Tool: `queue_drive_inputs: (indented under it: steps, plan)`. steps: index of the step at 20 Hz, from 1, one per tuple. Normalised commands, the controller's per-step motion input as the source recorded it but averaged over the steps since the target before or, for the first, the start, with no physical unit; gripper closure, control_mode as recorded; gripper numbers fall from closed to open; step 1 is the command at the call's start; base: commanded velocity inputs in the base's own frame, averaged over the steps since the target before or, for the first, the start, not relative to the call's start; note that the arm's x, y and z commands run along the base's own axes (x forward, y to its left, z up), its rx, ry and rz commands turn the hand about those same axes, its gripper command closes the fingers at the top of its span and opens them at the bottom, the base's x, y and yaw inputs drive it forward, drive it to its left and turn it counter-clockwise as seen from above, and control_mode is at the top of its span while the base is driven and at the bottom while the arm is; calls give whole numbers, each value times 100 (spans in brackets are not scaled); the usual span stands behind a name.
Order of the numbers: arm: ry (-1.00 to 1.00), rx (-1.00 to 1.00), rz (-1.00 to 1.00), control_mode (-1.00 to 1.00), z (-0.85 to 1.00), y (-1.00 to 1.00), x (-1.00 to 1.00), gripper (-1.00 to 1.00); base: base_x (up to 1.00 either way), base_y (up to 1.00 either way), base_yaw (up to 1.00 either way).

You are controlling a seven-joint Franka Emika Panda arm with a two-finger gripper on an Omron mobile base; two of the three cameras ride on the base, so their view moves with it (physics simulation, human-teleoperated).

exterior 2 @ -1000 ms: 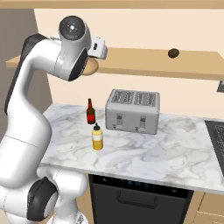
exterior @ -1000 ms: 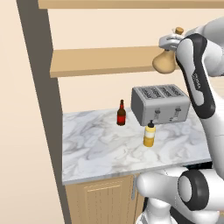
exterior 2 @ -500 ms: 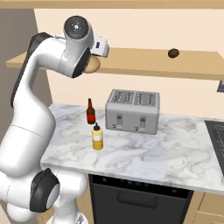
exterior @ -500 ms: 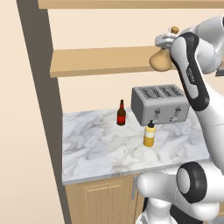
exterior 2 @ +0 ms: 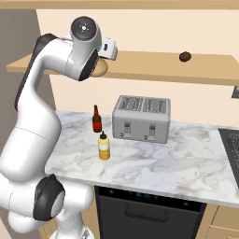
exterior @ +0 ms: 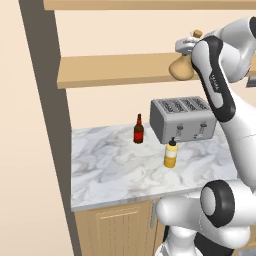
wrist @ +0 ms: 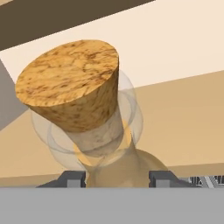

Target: Pick the oil and vinegar bottle and mustard from the counter and place them in the cabinet.

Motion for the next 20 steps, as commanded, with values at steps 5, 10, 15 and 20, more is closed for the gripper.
queue_drive_inputs:
  steps: [5, 10, 15, 20]
  plan:
    - [0, 0, 0, -100, -12, 1, 0, 100, 0, 0, 0]
    - [0, 0, 0, -100, -10, 1, 0, 100, 0, 0, 0]
    - [0, 0, 0, -100, 0, 0, 3, 100, 0, 0, 0]
    - [-3, 0, 0, -100, 0, 0, 9, 100, 0, 0, 0]
